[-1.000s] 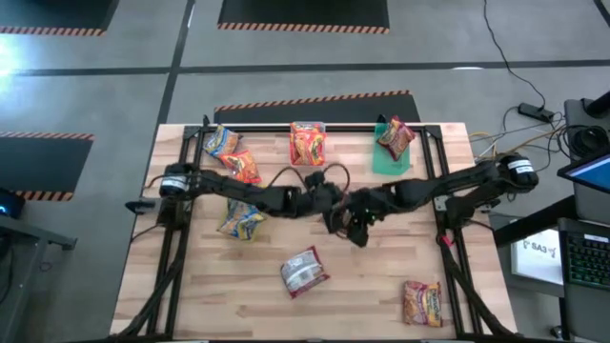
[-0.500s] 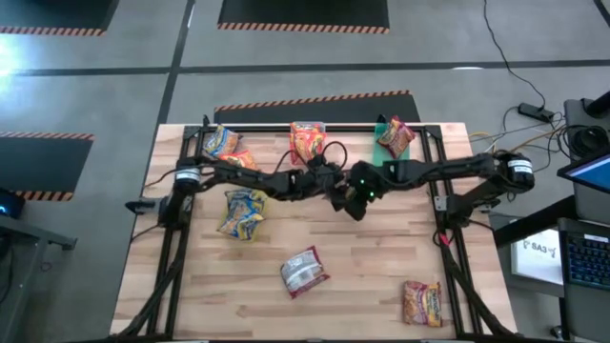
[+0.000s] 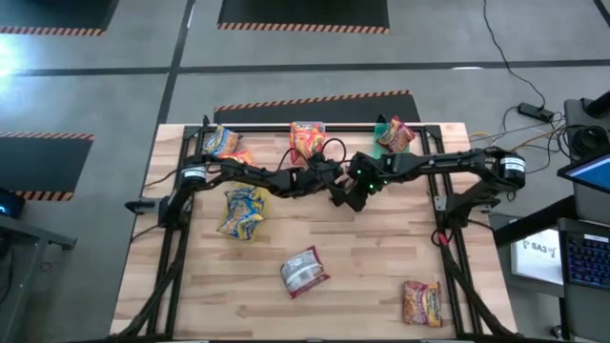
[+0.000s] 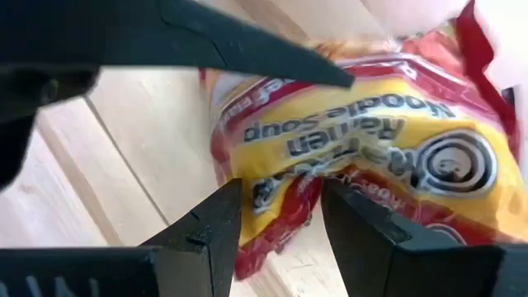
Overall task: Sort Maruchan noodles
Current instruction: Put the red noodle pack into the green bin
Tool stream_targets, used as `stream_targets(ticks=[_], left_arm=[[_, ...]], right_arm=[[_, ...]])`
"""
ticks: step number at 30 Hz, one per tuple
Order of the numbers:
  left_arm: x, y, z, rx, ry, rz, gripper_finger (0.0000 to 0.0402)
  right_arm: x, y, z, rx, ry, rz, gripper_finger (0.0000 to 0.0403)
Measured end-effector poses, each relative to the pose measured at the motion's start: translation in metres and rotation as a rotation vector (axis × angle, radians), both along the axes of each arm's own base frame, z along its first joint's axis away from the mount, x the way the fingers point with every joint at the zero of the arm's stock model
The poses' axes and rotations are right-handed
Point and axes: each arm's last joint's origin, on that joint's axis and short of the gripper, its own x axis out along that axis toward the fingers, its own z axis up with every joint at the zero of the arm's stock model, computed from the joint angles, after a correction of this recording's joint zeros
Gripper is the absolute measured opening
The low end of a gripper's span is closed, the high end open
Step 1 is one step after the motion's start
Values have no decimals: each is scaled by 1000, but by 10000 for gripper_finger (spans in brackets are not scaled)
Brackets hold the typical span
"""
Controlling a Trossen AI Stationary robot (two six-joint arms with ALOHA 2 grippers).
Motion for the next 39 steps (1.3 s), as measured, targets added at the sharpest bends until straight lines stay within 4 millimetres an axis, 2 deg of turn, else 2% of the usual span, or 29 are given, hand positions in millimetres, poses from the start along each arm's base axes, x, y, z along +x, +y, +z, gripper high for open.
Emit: stream_targets(ticks=[8,22,28,31,39], left_arm=[[-5,2,-6,6,88,52,181],[-13,-2,-7,-56,182,22,181],[-17,-3,-12,-55,262,-9,181],[-16,-6,-13,-47,278,-79,181],[-16,-5,-12,-16,286,-106,181]], right_arm=[[0,-1,-10,12,49,-4,155],[-21,4,26,-18,-9,-34,155],[-24,-10,25,-91,6,-116,155],[-25,-20,19,-92,26,-138,155],[-18,-39,3,-43,10,-134,155]])
